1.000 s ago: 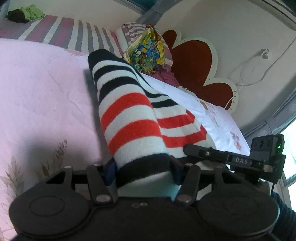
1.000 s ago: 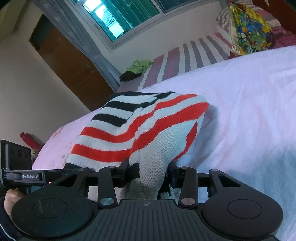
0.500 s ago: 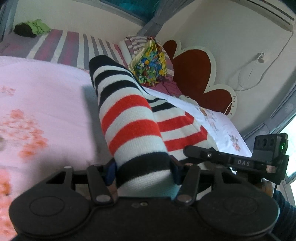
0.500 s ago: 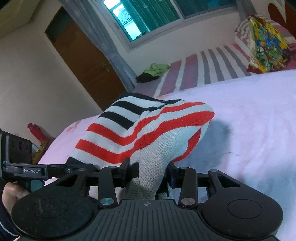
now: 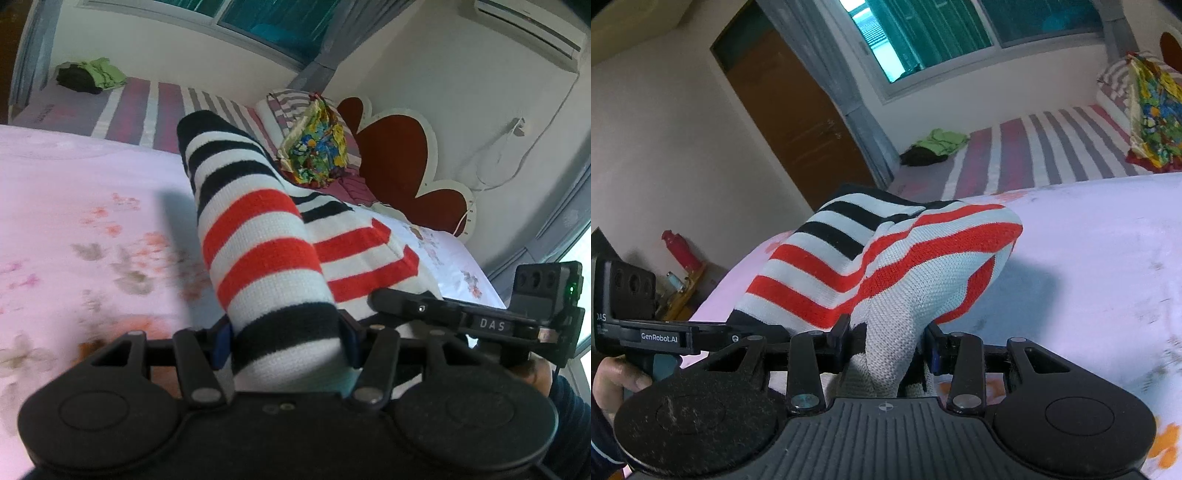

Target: Fold small clothes

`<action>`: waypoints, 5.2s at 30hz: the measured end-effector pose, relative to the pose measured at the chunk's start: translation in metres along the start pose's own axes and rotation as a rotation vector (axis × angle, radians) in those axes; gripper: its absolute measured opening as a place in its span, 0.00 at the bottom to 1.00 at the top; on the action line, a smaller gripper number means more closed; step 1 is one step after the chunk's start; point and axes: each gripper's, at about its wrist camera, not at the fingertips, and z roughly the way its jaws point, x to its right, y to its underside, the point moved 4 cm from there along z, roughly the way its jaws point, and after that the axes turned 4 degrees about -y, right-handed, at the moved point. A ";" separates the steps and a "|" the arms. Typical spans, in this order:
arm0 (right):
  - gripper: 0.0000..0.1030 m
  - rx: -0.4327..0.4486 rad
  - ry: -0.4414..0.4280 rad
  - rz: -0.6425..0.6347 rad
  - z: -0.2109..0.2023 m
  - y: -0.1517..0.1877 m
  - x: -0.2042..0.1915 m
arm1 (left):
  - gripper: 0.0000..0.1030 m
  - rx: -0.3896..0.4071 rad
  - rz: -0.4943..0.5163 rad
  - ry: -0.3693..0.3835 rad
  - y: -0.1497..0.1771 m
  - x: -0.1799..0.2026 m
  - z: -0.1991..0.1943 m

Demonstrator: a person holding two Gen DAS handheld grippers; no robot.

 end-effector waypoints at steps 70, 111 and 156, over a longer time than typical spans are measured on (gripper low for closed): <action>0.24 -0.150 0.254 -0.291 0.069 0.093 -0.066 | 0.68 0.054 0.087 -0.341 0.085 -0.041 -0.057; 1.00 0.061 0.362 -0.078 -0.147 0.184 -0.132 | 0.99 0.238 0.194 -0.581 0.200 0.112 -0.189; 1.00 0.192 0.315 -0.251 -0.269 0.232 -0.256 | 0.99 0.418 0.208 -0.533 0.266 0.203 -0.331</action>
